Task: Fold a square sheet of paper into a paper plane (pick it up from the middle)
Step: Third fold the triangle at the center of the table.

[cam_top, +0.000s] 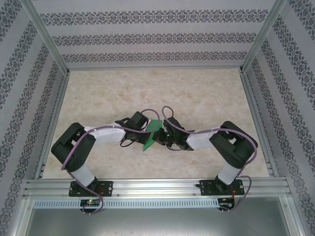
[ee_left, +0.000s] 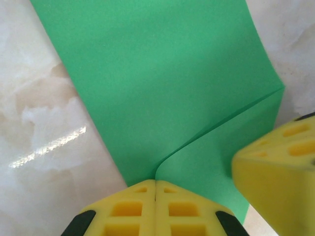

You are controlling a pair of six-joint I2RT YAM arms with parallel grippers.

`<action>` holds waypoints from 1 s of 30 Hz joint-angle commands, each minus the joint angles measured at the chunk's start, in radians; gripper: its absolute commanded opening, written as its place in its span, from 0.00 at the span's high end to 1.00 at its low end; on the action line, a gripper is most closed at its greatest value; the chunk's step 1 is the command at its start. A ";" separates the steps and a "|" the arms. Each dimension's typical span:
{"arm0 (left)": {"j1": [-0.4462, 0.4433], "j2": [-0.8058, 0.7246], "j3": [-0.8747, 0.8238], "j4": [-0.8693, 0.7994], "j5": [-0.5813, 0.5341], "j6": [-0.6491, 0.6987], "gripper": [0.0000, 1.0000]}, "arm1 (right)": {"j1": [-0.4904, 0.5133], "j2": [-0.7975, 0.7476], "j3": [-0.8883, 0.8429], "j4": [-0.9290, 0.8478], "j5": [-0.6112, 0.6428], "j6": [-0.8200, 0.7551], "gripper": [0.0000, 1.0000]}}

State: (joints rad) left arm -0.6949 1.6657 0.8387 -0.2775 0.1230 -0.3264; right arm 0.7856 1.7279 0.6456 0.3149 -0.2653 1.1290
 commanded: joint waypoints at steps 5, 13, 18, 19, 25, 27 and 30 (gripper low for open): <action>0.014 0.014 -0.009 -0.042 -0.011 0.011 1.00 | 0.017 0.016 -0.017 0.018 0.026 0.001 0.93; 0.014 0.019 -0.016 -0.040 -0.011 0.008 1.00 | 0.048 -0.110 -0.052 0.020 0.046 0.018 0.92; 0.014 0.025 -0.015 -0.038 -0.009 0.009 1.00 | 0.083 -0.067 -0.058 0.095 0.057 0.054 0.92; 0.013 0.025 -0.014 -0.038 -0.009 0.011 1.00 | 0.086 -0.052 -0.055 0.110 0.056 0.062 0.92; 0.014 0.026 -0.012 -0.042 -0.009 0.017 1.00 | 0.090 0.038 -0.041 0.125 0.067 0.068 0.93; 0.014 0.028 -0.012 -0.042 -0.009 0.017 1.00 | 0.090 0.055 -0.039 0.126 0.062 0.068 0.93; 0.013 0.033 -0.014 -0.040 -0.010 0.017 1.00 | 0.089 0.037 -0.048 0.131 0.060 0.069 0.93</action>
State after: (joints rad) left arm -0.6941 1.6669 0.8387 -0.2779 0.1223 -0.3256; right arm 0.8688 1.7523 0.6060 0.4290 -0.2245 1.1885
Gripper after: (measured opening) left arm 0.053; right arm 0.073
